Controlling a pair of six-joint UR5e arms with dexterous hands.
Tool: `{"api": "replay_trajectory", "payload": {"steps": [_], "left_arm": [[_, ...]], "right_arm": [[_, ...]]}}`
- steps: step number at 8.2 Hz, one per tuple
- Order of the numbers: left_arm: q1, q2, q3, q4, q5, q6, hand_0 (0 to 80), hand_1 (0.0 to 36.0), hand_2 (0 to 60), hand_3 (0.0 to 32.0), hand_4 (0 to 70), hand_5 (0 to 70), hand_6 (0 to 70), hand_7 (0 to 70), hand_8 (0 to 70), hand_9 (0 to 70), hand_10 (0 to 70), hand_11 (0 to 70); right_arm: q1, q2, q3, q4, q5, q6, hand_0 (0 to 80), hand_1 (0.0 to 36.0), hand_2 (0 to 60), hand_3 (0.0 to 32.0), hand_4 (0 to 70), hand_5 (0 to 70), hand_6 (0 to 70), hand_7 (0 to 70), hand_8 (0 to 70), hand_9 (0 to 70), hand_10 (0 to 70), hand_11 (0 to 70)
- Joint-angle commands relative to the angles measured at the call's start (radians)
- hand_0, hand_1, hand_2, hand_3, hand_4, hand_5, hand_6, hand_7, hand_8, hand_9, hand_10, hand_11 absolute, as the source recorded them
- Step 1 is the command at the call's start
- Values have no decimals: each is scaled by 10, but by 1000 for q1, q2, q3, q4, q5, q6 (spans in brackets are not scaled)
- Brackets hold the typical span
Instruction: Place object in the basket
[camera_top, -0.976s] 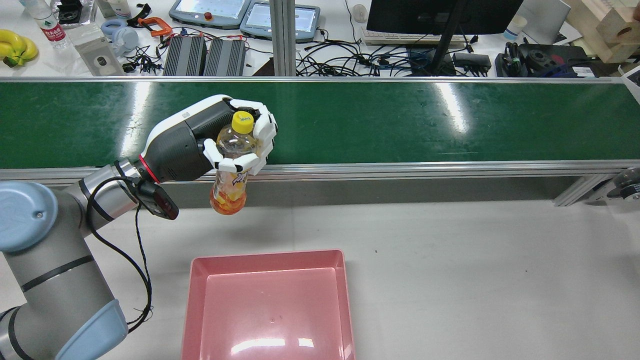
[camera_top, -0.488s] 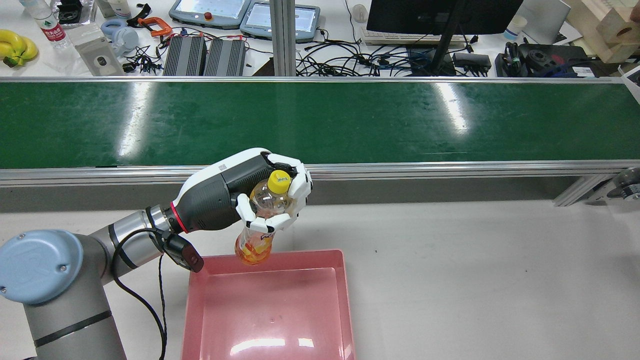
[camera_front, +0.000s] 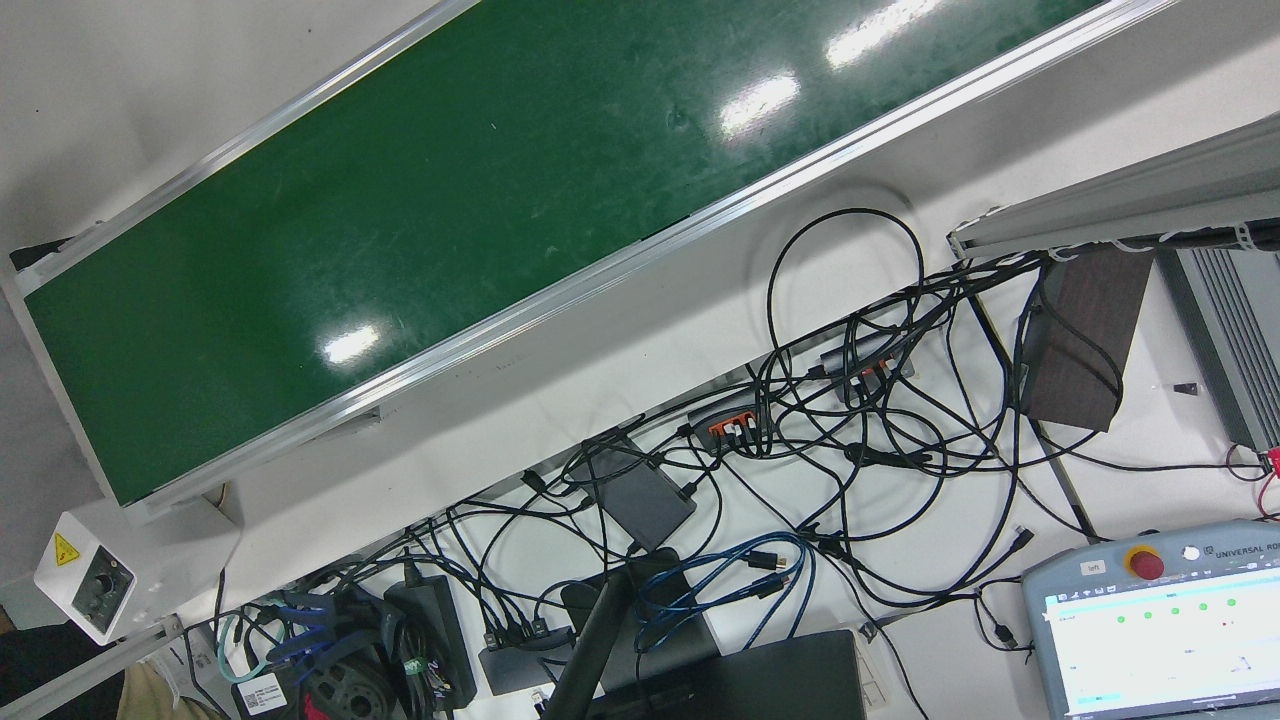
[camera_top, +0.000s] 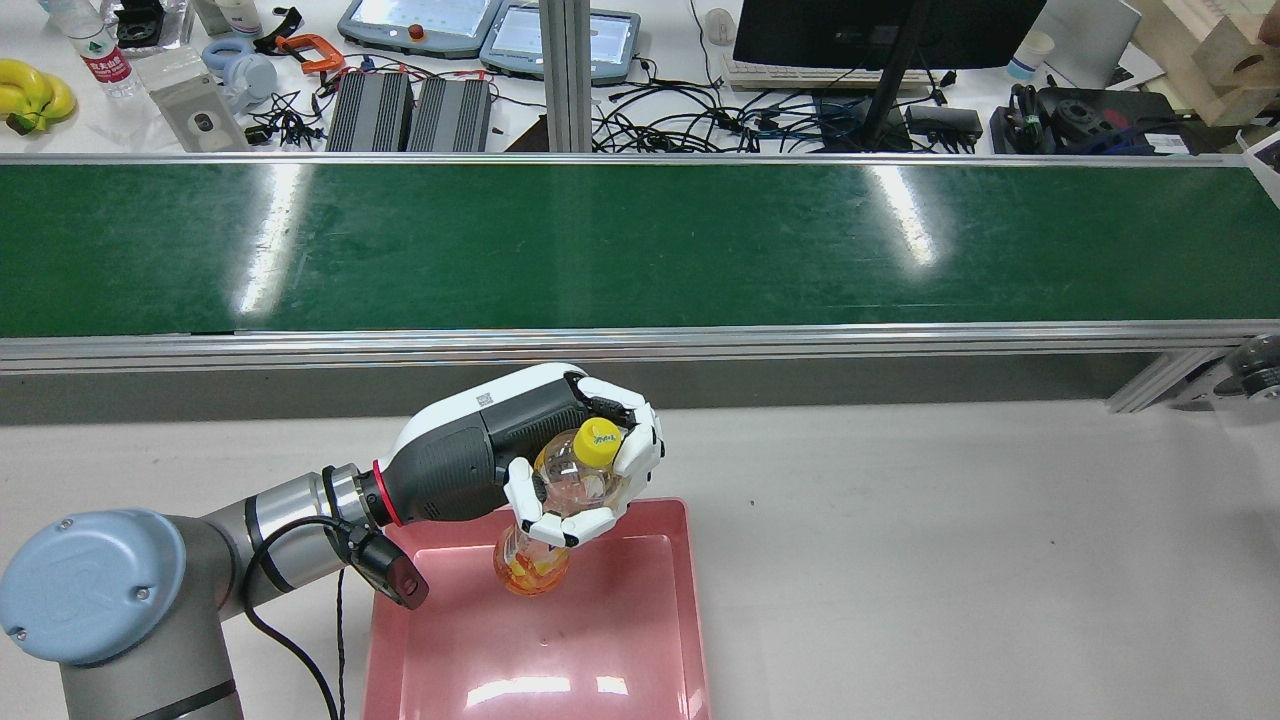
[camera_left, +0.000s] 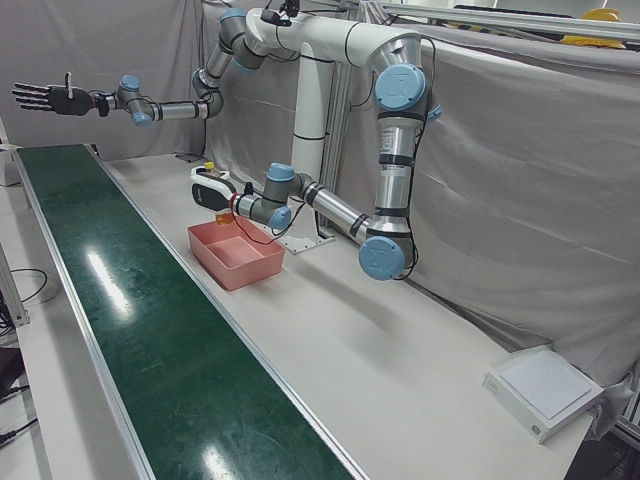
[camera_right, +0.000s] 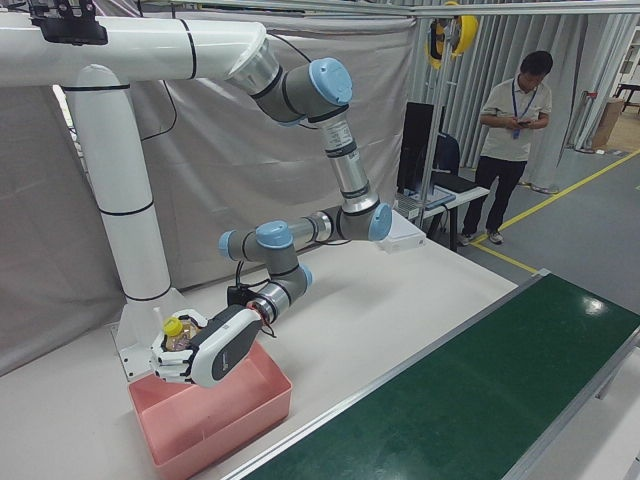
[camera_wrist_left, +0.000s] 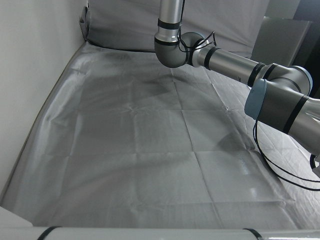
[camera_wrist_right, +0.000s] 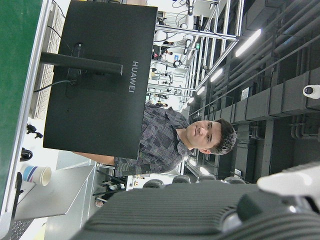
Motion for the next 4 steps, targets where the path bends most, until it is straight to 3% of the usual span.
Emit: {"api": "replay_trajectory", "payload": {"steps": [1,2,3,4], "left_arm": [[-11,19,-30,-24,89,-10,800,54,0,0,700,604,430,700,460,656,490,693],[-11,105,-121,-21,84,-7,757,88,0,0,249,518,186,466,230,382,364,529],[-13,142,-172,-27,89,-11,706,94,0,0,53,474,149,448,193,338,304,456],[-10,145,-173,-31,92,-25,702,106,0,0,1,279,81,256,95,179,218,339]], "right_arm": [[0,0,-1,-2,0,-1,0,0,0,0,0,0,0,0,0,0,0,0],[0,0,-1,-2,0,0,0,0,0,0,0,0,0,0,0,0,0,0],[0,0,-1,0,0,0,0,0,0,0,0,0,0,0,0,0,0,0],[0,0,0,-2,0,0,0,0,0,0,0,0,0,0,0,0,0,0]]}}
